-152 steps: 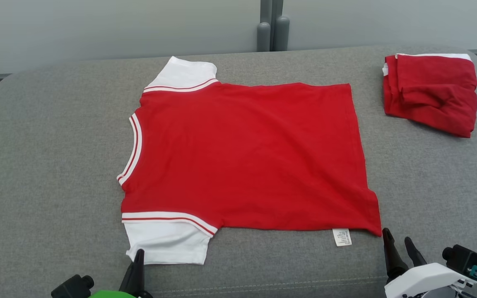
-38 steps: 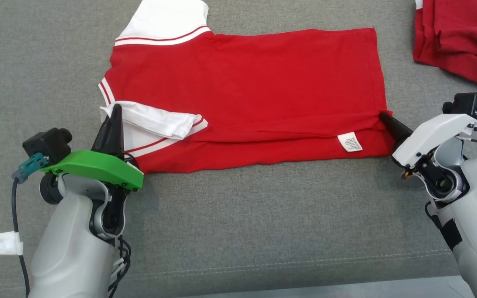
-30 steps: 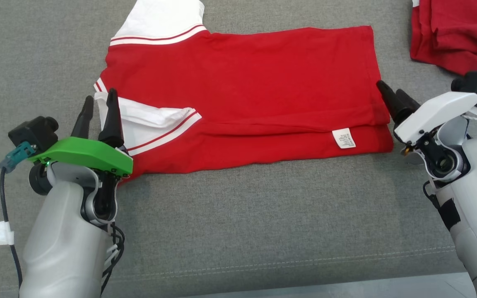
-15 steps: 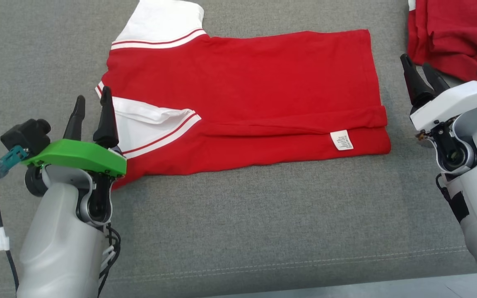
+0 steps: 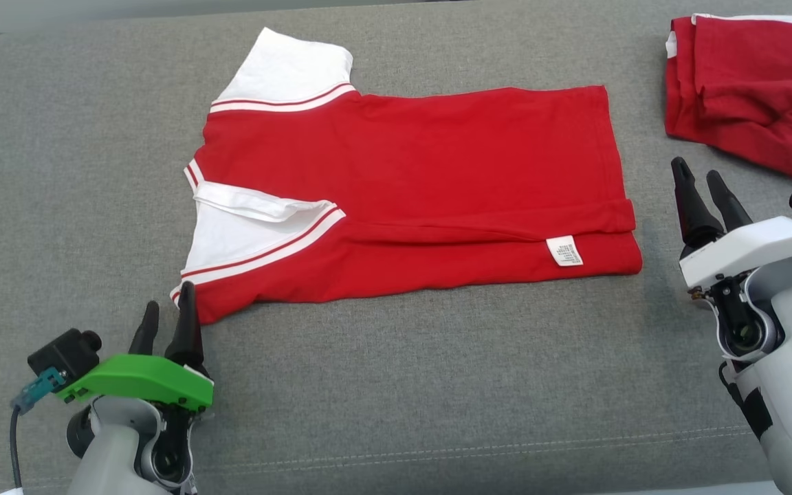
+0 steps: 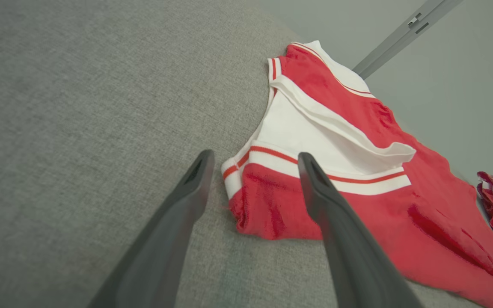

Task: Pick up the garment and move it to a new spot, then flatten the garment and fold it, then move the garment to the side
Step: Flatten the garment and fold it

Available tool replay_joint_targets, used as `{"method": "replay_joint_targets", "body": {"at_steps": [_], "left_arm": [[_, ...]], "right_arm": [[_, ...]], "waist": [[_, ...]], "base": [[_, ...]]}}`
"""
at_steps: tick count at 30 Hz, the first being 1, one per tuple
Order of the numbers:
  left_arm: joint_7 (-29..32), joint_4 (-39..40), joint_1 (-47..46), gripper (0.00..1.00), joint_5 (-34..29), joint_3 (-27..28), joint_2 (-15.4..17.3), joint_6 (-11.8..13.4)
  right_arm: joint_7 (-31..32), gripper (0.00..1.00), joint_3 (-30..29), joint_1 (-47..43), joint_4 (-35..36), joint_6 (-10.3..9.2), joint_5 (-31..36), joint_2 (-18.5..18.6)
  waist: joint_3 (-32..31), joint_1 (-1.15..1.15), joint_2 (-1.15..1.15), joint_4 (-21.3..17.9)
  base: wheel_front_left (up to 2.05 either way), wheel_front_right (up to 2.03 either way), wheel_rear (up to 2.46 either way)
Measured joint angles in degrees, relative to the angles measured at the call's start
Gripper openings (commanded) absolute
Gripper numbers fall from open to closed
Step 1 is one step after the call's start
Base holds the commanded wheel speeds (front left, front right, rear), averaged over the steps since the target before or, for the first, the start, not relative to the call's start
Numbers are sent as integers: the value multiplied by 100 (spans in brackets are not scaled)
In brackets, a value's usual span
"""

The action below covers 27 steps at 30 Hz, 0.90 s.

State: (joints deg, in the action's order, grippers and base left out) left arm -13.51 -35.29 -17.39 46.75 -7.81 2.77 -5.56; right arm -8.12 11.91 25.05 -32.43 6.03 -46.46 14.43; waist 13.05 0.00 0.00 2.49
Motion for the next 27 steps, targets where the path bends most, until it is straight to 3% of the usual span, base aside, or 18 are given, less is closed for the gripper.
{"method": "replay_joint_targets", "body": {"at_steps": [22,23,24,27], "left_arm": [[430,-47,337,100,466,-36,-46,32],[420,-45,332,83,504,-26,-46,32],[377,-40,329,47,544,-5,-51,32],[297,-12,324,1,586,44,-60,32]], "right_arm": [[-101,100,133,-456,298,51,-57,-88],[-115,100,111,-472,304,51,-63,-81],[-138,100,94,-491,305,51,-77,-68],[-142,100,71,-564,300,49,-126,-38]], "waist": [[-158,0,0,-286],[-151,0,0,-300],[-144,0,0,-307],[-137,0,0,-310]], "base": [[0,0,0],[0,0,0],[0,0,0],[0,0,0]]}}
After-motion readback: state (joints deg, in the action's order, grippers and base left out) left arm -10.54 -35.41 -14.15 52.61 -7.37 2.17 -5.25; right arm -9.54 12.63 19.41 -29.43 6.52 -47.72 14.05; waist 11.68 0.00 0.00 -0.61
